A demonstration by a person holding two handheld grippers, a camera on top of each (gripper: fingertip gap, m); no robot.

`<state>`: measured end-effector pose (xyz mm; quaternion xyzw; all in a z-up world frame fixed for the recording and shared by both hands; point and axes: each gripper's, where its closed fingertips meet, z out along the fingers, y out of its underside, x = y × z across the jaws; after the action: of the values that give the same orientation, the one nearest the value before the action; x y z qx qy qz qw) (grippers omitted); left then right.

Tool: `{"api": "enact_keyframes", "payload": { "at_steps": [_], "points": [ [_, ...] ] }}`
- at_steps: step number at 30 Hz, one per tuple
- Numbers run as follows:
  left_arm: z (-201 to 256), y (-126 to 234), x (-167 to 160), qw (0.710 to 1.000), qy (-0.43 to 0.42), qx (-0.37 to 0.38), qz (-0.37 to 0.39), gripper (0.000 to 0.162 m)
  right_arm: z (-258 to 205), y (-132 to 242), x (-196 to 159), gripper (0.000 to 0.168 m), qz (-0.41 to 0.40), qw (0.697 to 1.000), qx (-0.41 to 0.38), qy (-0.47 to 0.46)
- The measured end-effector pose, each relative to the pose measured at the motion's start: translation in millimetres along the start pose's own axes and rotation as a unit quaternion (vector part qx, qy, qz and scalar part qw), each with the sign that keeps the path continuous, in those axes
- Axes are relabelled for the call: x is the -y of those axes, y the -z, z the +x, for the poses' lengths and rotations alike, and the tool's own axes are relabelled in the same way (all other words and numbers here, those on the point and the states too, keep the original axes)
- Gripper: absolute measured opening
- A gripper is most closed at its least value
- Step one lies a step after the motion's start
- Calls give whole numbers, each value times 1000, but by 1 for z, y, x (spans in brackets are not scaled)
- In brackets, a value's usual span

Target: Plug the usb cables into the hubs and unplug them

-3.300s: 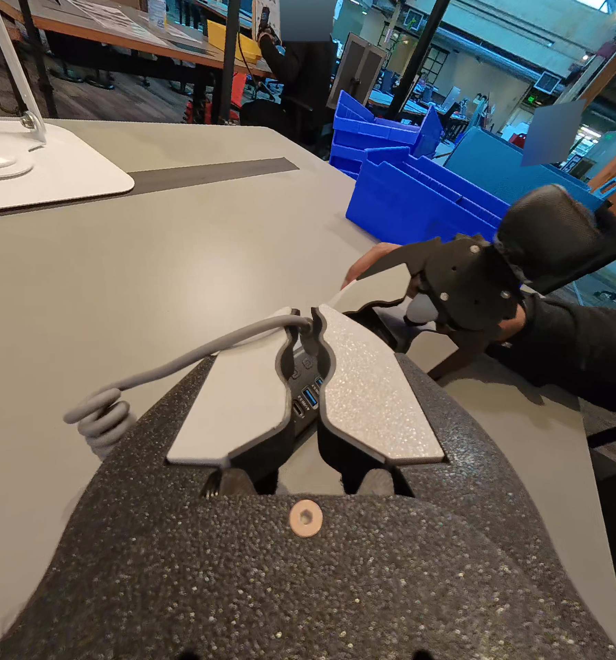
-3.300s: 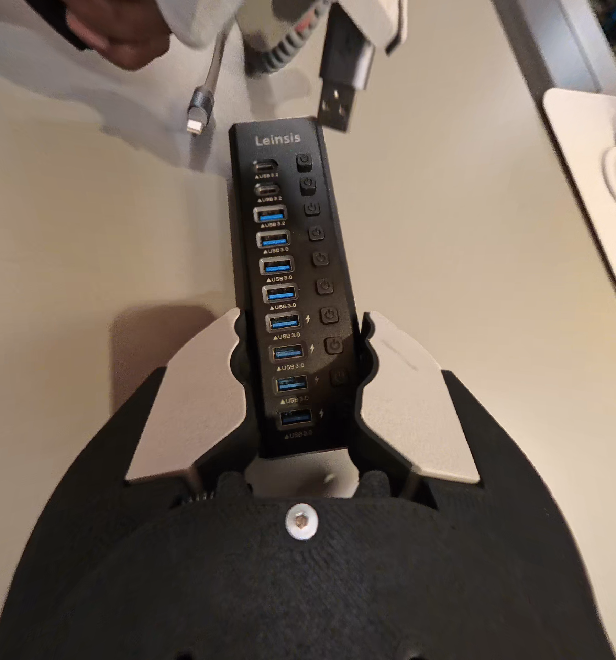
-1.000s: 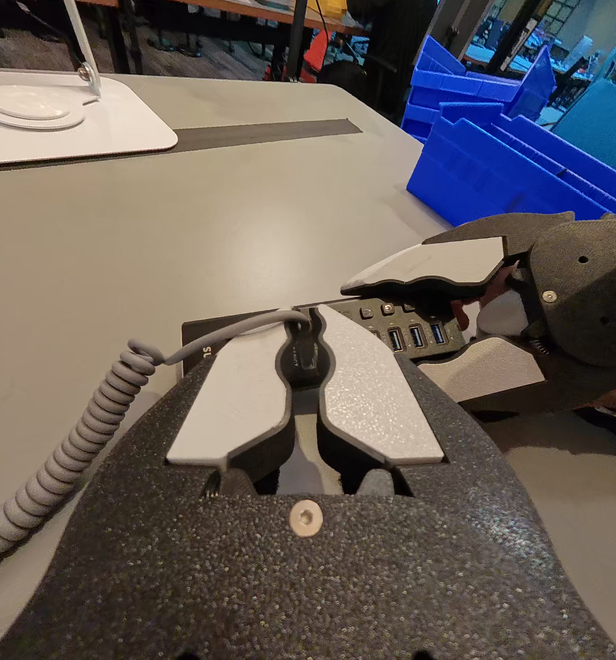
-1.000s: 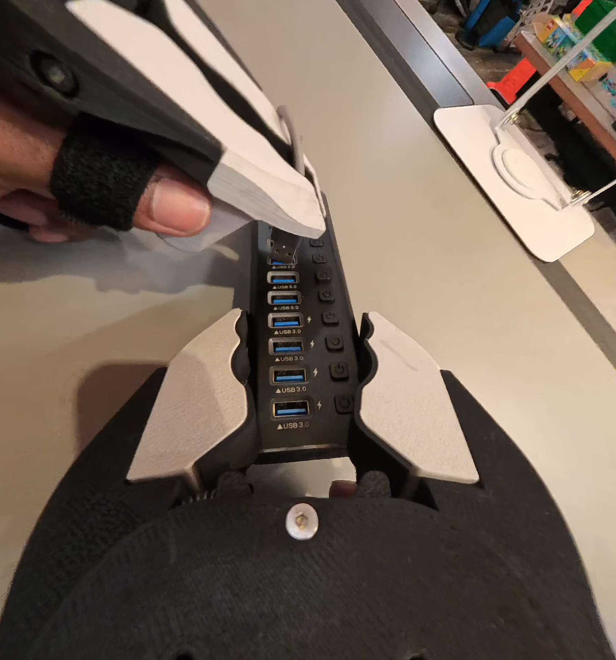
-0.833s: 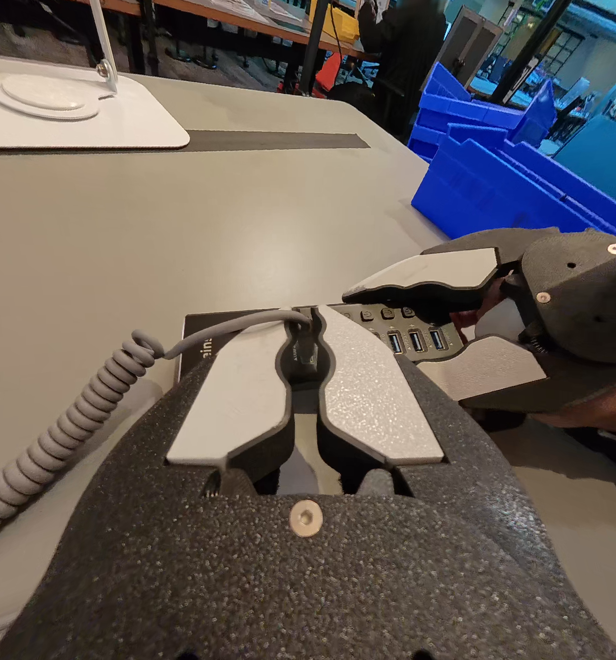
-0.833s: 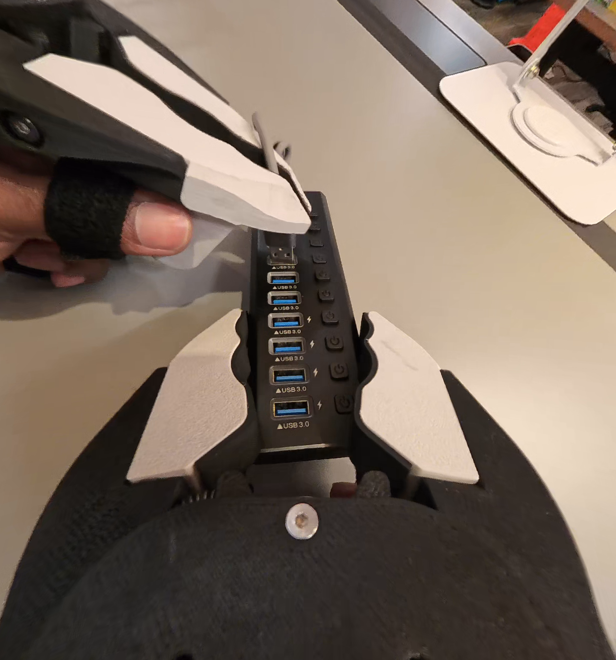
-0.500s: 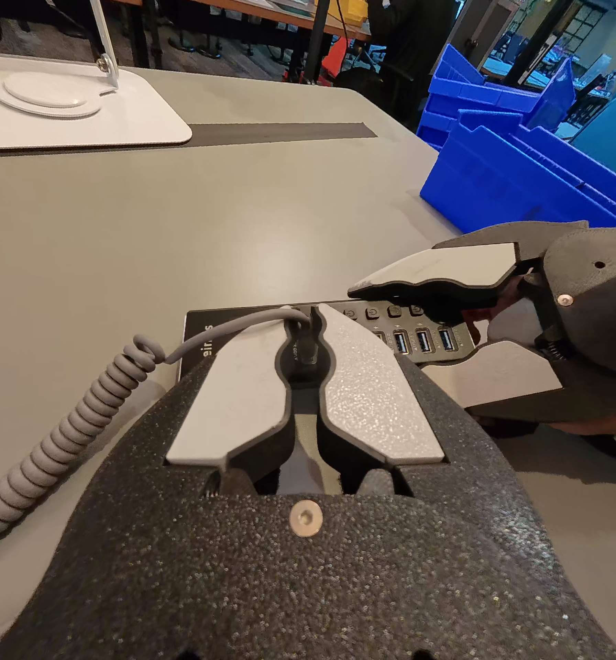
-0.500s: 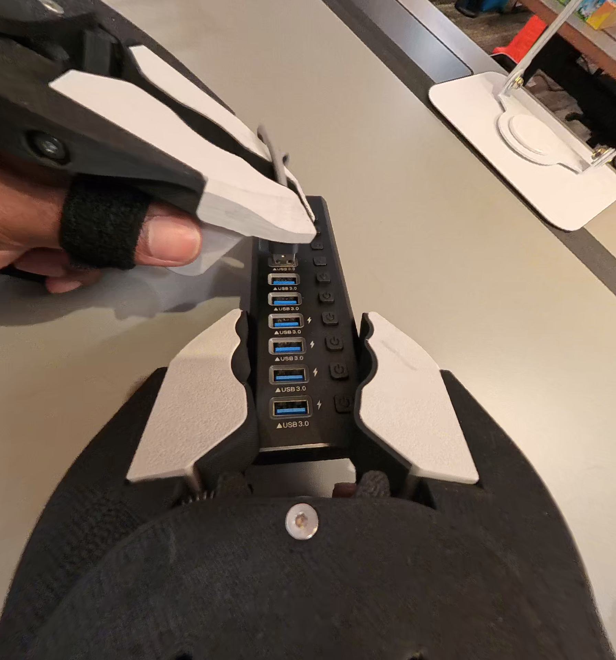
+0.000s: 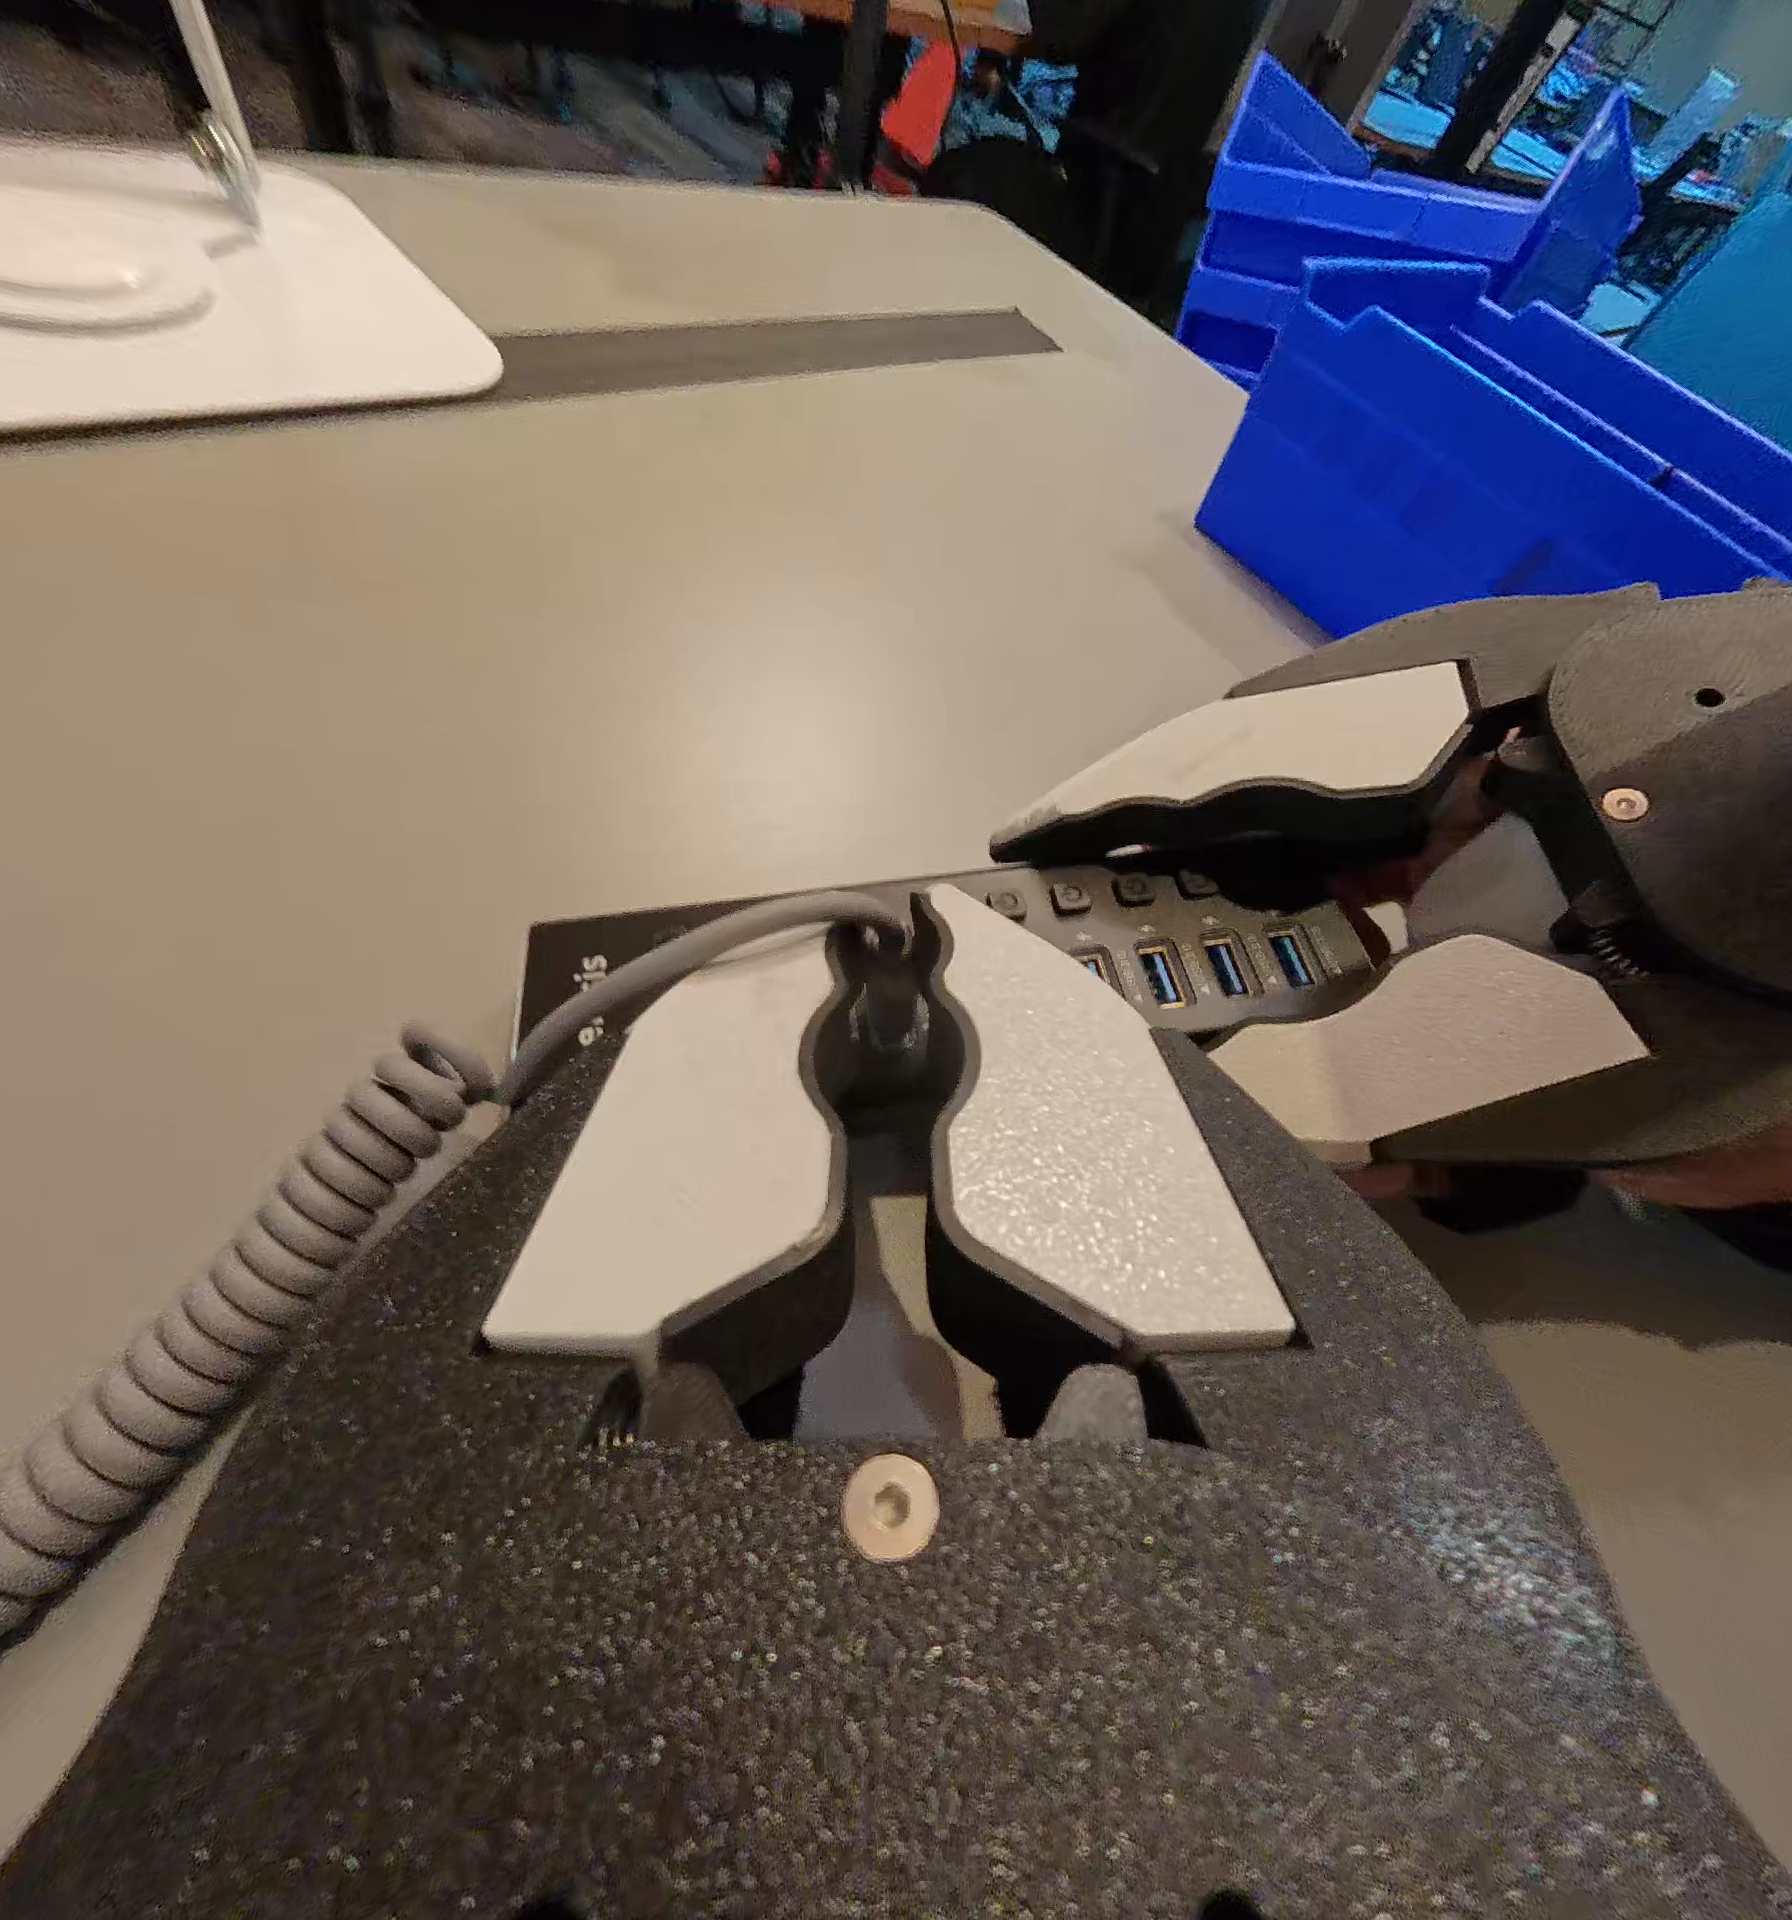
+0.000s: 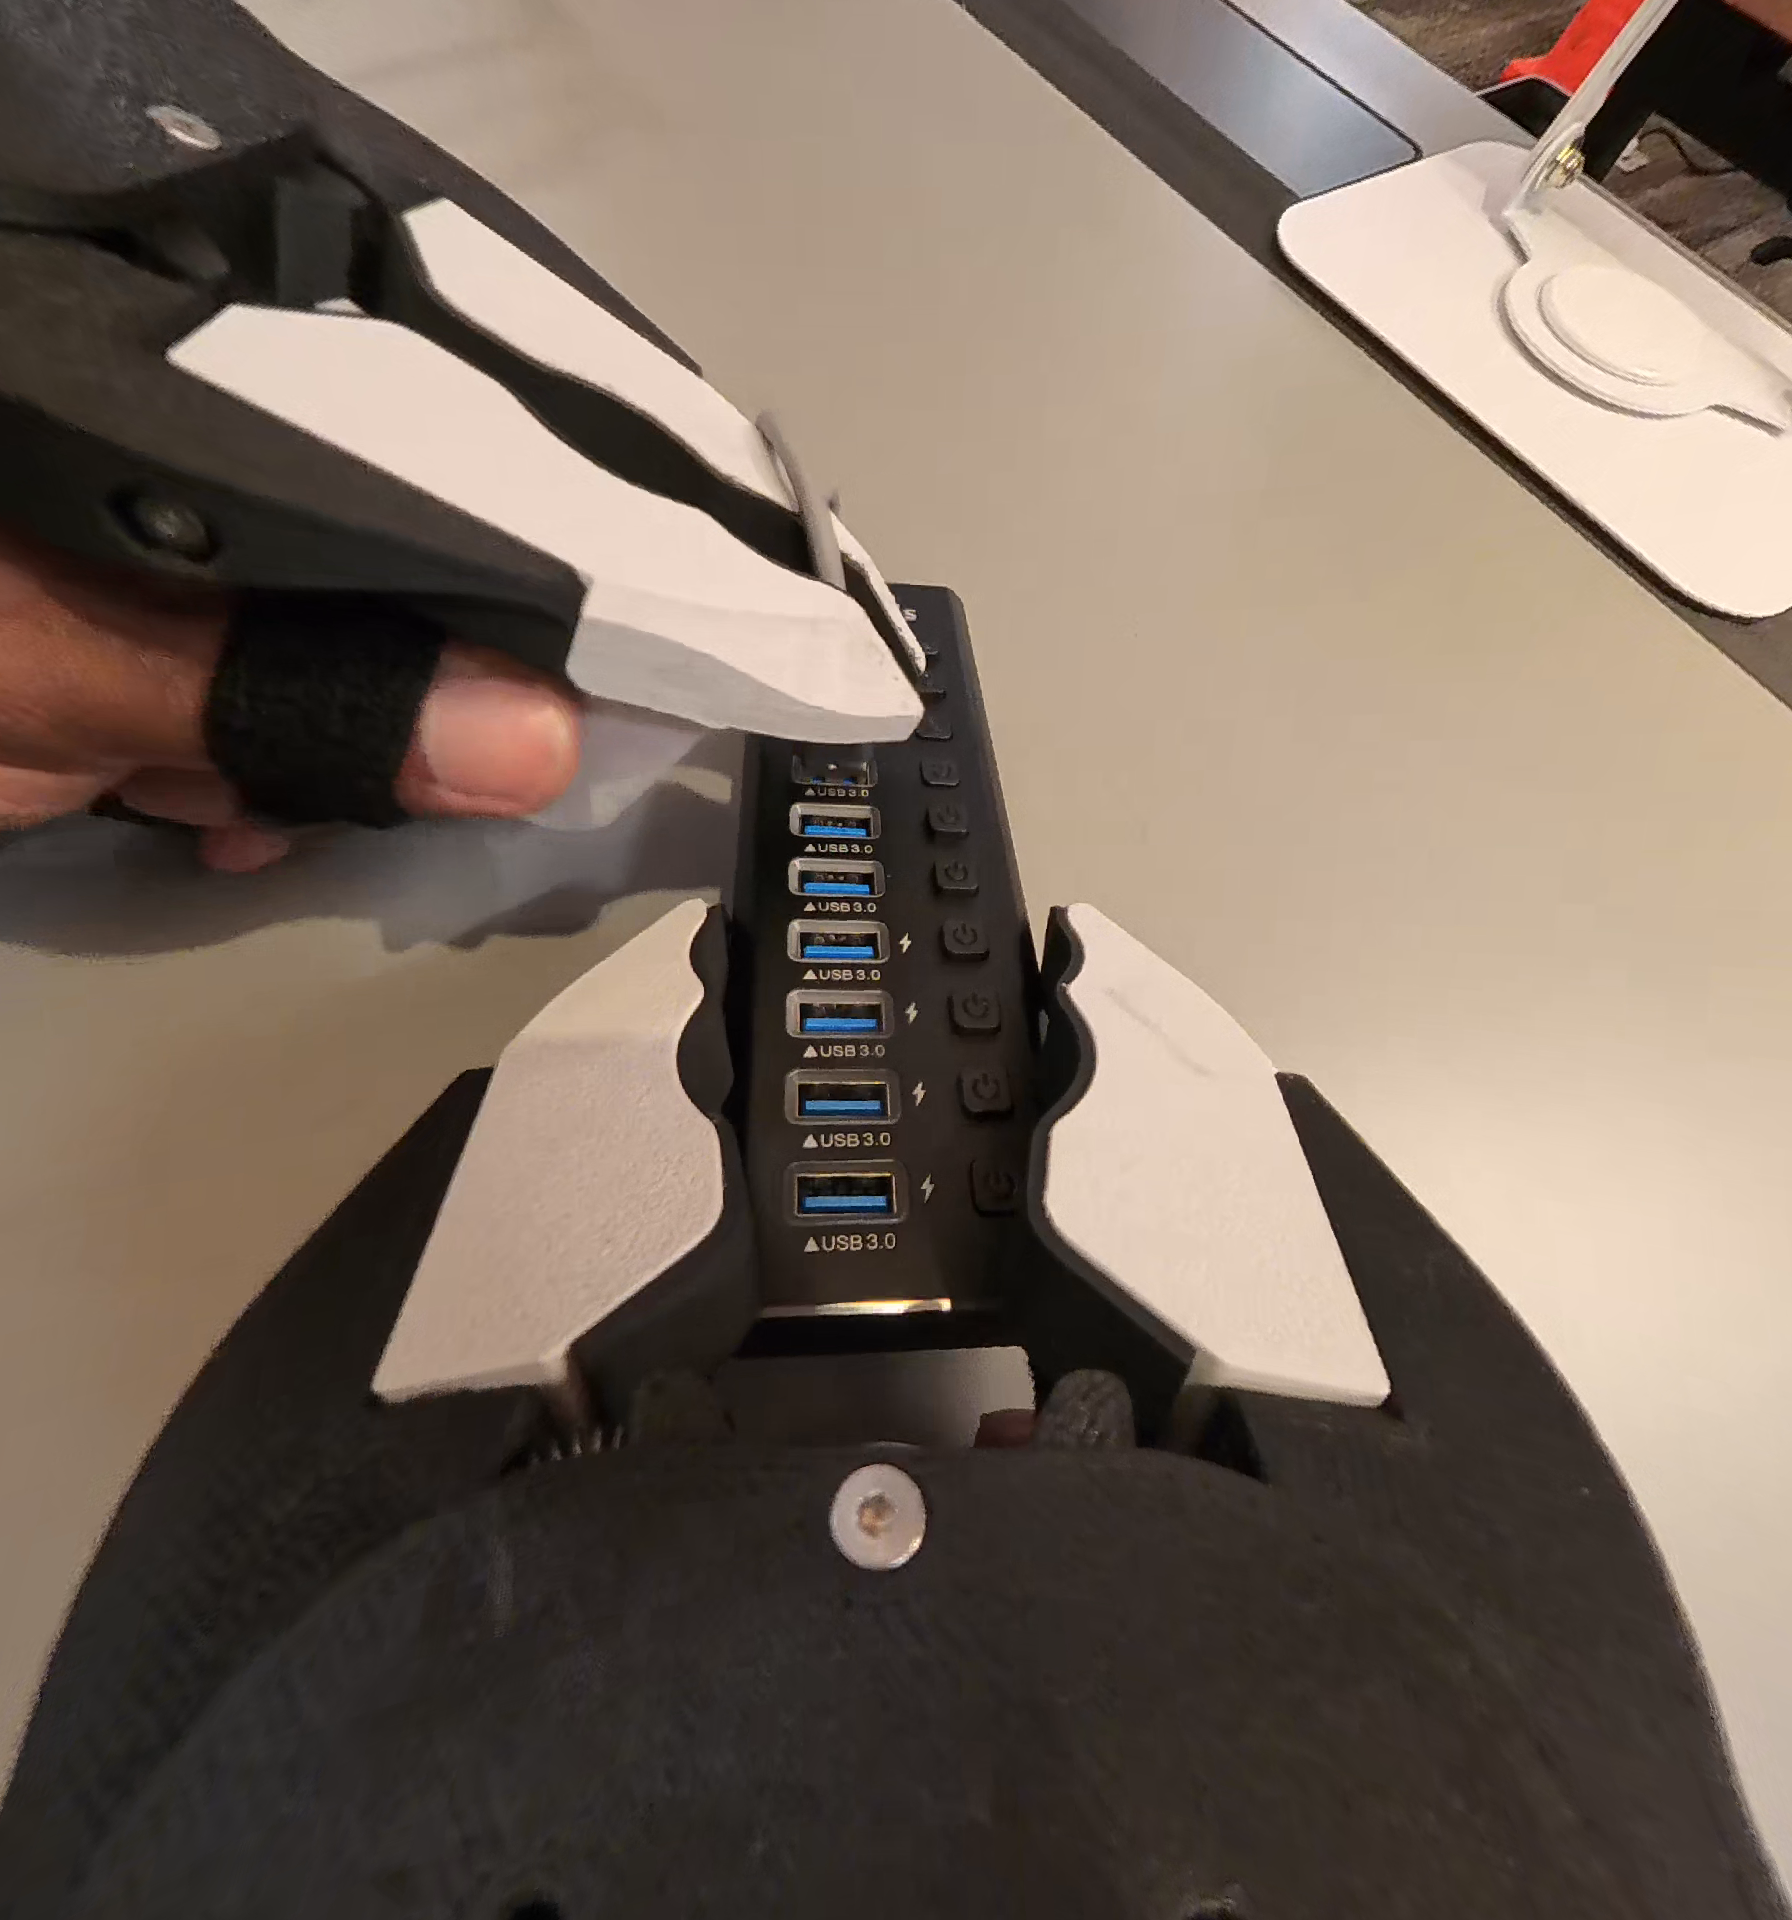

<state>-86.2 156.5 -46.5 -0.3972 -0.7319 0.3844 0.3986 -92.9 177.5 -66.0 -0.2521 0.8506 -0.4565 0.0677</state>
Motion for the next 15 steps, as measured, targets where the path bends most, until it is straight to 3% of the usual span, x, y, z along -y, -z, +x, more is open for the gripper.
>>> {"api": "enact_keyframes", "payload": {
  "at_steps": [4,5,6,7,14,15],
  "points": [
    [2,5,-1,998,34,-44,-36,40,2,4,6,51,22,1000,13,-16],
    [2,9,3,998,35,-49,-30,47,1,8,11,32,45,999,22,-17],
    [-2,12,6,997,48,-46,-27,53,7,16,19,0,80,996,10,-23],
    [-3,14,6,996,67,-55,-28,60,13,20,22,0,91,996,5,-26],
    [-2,5,-17,978,159,-112,-76,57,23,21,10,0,55,998,14,-14],
    [0,5,-18,976,163,-120,-78,57,21,21,9,7,47,999,23,-13]
  ]
}}
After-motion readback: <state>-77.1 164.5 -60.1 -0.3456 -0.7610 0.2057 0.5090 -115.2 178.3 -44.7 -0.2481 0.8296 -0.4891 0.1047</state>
